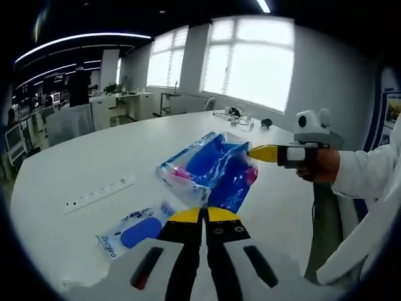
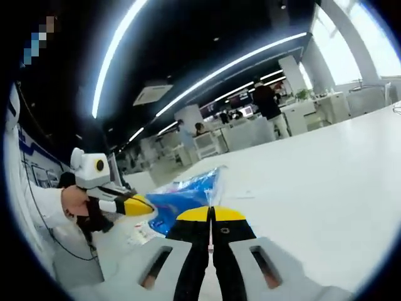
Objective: Arrange the tabletop items into an orderly group along one side of the table until the central work area is clear of visible clutter.
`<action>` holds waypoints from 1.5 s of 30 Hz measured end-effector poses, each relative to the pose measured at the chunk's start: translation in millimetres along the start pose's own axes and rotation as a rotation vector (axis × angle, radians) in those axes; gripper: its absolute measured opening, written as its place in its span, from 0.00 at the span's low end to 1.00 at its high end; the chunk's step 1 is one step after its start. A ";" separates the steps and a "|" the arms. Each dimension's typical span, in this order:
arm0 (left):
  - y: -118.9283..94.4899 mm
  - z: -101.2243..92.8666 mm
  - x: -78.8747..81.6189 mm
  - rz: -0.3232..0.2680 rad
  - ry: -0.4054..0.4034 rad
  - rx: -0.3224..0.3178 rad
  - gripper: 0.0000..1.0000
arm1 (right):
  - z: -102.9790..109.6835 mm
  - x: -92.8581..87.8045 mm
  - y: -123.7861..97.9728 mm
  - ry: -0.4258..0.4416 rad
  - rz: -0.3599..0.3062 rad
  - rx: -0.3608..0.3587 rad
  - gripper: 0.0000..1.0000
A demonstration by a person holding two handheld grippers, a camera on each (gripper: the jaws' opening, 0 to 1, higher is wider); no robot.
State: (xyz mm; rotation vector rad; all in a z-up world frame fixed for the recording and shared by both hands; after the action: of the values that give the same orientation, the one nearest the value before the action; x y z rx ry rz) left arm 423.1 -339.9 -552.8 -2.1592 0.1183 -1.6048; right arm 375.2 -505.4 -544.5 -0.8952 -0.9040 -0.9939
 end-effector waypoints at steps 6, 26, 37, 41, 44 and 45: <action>16.2 -0.4 5.5 0.002 0.005 -0.021 0.00 | -14.3 3.3 -2.8 -0.008 -0.003 -0.030 0.00; 73.5 12.3 -10.7 0.036 -0.095 0.006 0.00 | -65.3 -13.3 6.8 -0.006 0.055 -0.105 0.00; 106.2 29.3 -31.6 0.099 -0.188 0.078 0.00 | -95.9 -35.3 25.5 0.017 0.110 -0.127 0.00; 116.8 37.9 -38.2 0.112 -0.230 0.103 0.00 | -105.9 -44.1 33.1 0.021 0.131 -0.132 0.00; 124.1 42.2 -43.5 0.124 -0.258 0.115 0.00 | -113.5 -50.7 39.1 0.040 0.142 -0.133 0.00; 127.0 44.5 -46.9 0.137 -0.269 0.124 0.00 | -115.7 -53.1 41.0 0.042 0.150 -0.135 0.00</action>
State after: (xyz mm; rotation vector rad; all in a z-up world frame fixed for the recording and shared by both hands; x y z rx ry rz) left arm 473.6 -425.3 -655.1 -2.1947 0.0790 -1.2031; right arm 422.5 -584.0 -641.8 -1.0370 -0.7296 -0.9486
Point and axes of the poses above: the point that each gripper's makers call its tool centre point, and the gripper's own axes: y roughly forward along the fingers, z roughly to its left, x roughly out of its top, the point moved 4 cm from there along -y, roughly backward along the fingers, and after that the axes turned 10 degrees about -x, right-handed, at the moved point
